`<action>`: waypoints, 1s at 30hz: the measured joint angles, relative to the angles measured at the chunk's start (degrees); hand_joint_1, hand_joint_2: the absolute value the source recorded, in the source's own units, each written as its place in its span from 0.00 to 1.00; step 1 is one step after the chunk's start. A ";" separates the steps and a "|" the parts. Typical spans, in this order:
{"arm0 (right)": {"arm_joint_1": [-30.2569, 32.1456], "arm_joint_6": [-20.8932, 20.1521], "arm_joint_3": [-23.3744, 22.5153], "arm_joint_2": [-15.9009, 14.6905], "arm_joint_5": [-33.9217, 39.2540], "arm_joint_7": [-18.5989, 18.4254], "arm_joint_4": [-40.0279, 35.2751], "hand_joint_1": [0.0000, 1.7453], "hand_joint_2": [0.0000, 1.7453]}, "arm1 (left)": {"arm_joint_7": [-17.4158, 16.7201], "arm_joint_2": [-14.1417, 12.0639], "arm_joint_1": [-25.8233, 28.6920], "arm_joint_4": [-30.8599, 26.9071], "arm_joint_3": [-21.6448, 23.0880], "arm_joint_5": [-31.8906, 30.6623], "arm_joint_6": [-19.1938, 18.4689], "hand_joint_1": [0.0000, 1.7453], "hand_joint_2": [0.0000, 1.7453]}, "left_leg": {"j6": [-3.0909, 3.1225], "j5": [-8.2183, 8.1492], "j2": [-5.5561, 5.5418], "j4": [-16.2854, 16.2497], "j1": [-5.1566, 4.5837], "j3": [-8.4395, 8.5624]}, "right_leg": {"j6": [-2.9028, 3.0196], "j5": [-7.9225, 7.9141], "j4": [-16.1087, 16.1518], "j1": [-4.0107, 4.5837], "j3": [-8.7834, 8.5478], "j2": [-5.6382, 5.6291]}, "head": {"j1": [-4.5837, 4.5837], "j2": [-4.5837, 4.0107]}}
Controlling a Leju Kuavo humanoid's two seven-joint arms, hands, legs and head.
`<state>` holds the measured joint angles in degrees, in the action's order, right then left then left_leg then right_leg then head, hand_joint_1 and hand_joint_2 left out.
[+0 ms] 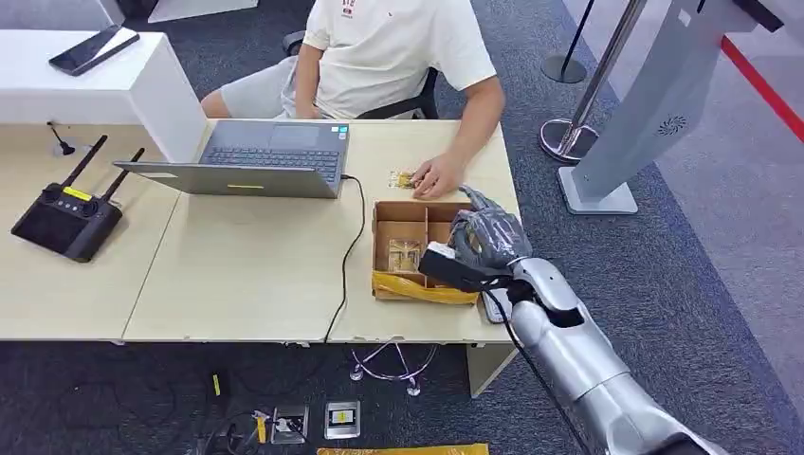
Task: Pass the card to the sensor for recognition and then transmit it.
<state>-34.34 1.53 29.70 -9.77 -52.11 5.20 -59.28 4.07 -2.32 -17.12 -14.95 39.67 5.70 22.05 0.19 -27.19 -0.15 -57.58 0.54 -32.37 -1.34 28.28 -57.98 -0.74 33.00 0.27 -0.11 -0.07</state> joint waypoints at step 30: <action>-24.31 6.21 -4.96 0.91 -5.31 8.13 9.95 1.00 1.00 | -1.20 1.33 -1.12 -0.61 0.28 -4.96 -1.33 0.00 0.00 | -0.01 0.01 -0.02 0.00 0.01 -0.12 | 0.00 -0.01 -0.02 0.01 0.05 0.05 | 0.00 0.00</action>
<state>-58.65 7.74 24.74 -8.86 -57.42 13.33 -49.32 2.86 -0.98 -18.24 -15.56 39.95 0.74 20.72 0.18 -27.18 -0.17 -57.57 0.55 -32.49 -1.33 28.27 -58.00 -0.73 33.04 0.32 -0.11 -0.07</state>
